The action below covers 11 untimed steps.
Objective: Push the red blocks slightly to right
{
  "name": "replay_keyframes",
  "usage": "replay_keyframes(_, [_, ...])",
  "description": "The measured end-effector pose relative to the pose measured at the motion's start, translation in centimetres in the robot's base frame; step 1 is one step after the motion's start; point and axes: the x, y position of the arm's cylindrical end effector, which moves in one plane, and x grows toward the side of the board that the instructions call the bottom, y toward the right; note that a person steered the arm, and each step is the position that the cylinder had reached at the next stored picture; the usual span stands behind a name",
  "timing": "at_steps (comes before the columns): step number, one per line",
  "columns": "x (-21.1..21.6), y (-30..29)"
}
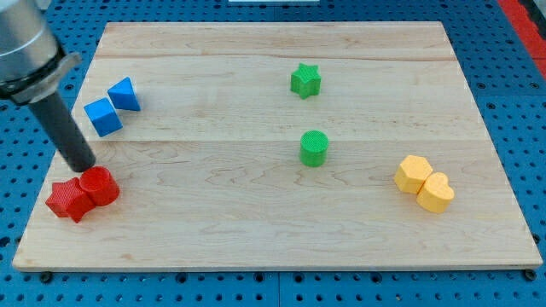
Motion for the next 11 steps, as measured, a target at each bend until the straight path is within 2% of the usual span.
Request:
replay_keyframes(1, [2.2, -3.6])
replay_keyframes(2, [5.9, -4.2])
replay_keyframes(3, [7.6, -4.1])
replay_keyframes(6, [7.3, -0.3])
replay_keyframes(7, [8.1, -1.4])
replay_keyframes(8, [10.7, -1.4])
replay_keyframes(9, [12.4, 3.6])
replay_keyframes(11, [12.4, 15.3])
